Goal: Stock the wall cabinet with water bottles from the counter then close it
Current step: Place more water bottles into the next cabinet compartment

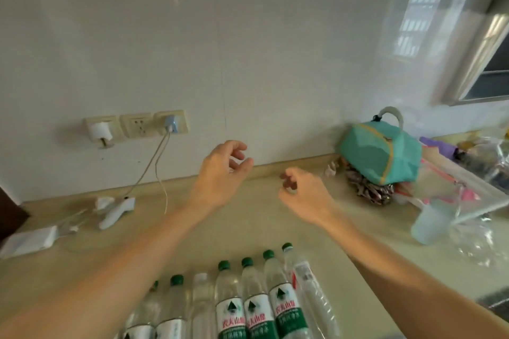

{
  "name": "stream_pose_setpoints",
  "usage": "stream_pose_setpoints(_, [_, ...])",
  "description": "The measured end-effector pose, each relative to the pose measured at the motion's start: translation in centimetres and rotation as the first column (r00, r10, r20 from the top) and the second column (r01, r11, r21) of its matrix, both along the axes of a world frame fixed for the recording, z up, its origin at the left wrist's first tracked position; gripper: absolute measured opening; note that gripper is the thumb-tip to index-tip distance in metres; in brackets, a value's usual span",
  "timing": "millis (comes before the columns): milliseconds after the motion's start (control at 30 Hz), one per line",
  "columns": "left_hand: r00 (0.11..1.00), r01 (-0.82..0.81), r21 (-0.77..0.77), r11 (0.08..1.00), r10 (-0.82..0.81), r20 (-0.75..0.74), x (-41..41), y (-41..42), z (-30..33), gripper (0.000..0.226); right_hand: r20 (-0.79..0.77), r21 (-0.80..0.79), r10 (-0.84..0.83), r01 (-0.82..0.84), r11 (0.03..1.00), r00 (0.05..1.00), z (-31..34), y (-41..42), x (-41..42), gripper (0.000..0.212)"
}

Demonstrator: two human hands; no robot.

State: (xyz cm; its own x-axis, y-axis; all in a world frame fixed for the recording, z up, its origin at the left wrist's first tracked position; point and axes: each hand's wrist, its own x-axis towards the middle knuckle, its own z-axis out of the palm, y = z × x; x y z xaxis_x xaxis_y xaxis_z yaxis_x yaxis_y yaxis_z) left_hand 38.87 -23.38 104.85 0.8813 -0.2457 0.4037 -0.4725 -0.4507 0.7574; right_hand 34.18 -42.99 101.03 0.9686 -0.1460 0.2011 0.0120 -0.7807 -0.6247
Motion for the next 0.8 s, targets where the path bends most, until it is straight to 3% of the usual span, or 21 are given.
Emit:
stream_pose_setpoints(200, [0.950,0.045,0.183,0.982,0.015,-0.313,-2.5,-1.5,-12.7,0.027,-0.322,0.012,0.008,-0.004,1.000,0.947,-9.4,-1.7,-2.1,0.042])
stream_pose_setpoints(333, [0.858,0.285,0.491,0.824,0.009,-0.513,-4.4,-3.0,-18.9,0.072,-0.483,0.054,0.028,-0.002,0.999,0.875,-14.2,-3.4,-4.1,0.058])
stream_pose_setpoints(433, [0.859,0.362,0.679,0.638,0.054,-0.509,-5.3,-4.0,-21.6,0.105,-0.573,0.115,0.058,0.010,0.993,0.817,-16.7,-4.6,-5.2,0.082])
stream_pose_setpoints(500, [0.879,0.373,0.725,0.579,0.029,-0.476,-5.6,-4.3,-23.0,0.113,-0.607,0.145,0.085,0.005,0.989,0.790,-17.8,-5.2,-5.4,0.091])
stream_pose_setpoints(667, [0.884,0.385,0.734,0.559,0.005,-0.468,-5.4,-4.8,-24.5,0.117,-0.622,0.270,0.133,0.052,0.961,0.771,-19.2,-6.0,-4.7,0.091])
stream_pose_setpoints(800, [0.891,0.366,0.738,0.567,0.015,-0.453,-5.3,-5.8,-24.3,0.119,-0.608,0.302,0.124,0.083,0.950,0.784,-19.3,-6.4,-3.7,0.070])
